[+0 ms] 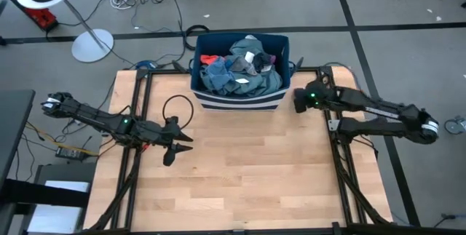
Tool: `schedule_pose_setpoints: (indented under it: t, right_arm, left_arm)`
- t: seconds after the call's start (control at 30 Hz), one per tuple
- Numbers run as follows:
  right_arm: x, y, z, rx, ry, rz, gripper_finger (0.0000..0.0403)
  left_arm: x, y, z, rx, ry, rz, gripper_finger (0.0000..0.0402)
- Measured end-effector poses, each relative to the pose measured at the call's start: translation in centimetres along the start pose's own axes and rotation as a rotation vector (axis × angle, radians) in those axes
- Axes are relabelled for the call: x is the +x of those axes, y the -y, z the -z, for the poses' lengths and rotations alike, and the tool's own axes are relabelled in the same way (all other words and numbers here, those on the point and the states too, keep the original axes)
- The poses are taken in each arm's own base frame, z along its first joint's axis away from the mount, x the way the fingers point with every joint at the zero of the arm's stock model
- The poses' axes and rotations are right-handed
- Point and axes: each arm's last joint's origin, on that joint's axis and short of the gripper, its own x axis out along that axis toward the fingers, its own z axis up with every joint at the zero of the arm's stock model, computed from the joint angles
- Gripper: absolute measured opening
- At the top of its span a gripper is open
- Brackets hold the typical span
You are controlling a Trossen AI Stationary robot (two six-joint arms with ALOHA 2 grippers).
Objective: Sort clothes
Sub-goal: Put the dark blue sock into the laundry organizer
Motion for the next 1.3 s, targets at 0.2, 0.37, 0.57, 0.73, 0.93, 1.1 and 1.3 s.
schedule_pose_setpoints:
  t: [0.2, 0.37, 0.57, 0.73, 0.93, 1.1, 1.3]
  right_arm:
    - [-6.5, 0.4, -1.9, 0.013, 0.092, -0.025, 0.0005]
    - [-11.6, 0.6, -4.0, -0.002, 0.172, -0.031, 0.0005]
    - [-15.9, -1.4, -7.6, -0.037, 0.284, -0.119, 0.0005]
    - [-17.7, -5.6, -10.7, -0.132, 0.346, -0.153, 0.0005]
    - [-18.3, -12.3, -13.6, -0.262, 0.417, -0.229, 0.0005]
    - [-17.2, -17.0, -14.9, -0.347, 0.435, -0.286, 0.0006]
    - [-15.8, -19.2, -16.2, -0.361, 0.447, -0.317, 0.0006]
  left_arm:
    - [0.0, -0.2, 0.1, 0.020, 0.006, -0.056, 0.0163]
    - [0.3, -0.4, 0.7, 0.085, 0.028, -0.059, 0.0163]
    - [1.3, -1.9, 3.1, 0.082, 0.051, -0.063, 0.0163]
    - [1.8, -3.6, 4.0, 0.084, 0.088, -0.054, 0.0163]
    - [1.8, -5.5, 4.1, 0.103, 0.087, -0.064, 0.0163]
    - [1.8, -6.3, 4.5, 0.111, 0.110, -0.074, 0.0163]
    - [1.3, -6.9, 6.0, 0.106, 0.211, -0.069, 0.0163]
